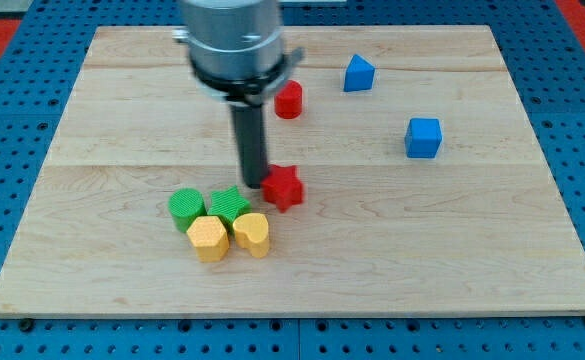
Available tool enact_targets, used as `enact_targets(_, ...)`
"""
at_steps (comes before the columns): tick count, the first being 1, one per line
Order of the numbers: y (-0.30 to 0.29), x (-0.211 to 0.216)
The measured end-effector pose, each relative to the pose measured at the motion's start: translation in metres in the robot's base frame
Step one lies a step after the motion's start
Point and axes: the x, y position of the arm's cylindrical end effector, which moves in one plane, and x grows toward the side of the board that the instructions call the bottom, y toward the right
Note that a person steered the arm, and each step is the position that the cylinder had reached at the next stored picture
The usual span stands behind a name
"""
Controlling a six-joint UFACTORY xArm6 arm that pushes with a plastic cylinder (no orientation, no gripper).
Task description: Move the red star into the red circle
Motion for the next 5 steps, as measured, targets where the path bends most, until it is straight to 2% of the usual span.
enact_targets(1, 0.069, 0.007)
enact_targets(3, 0.033, 0.010)
enact_targets(4, 0.063, 0.060)
enact_targets(5, 0.101, 0.084)
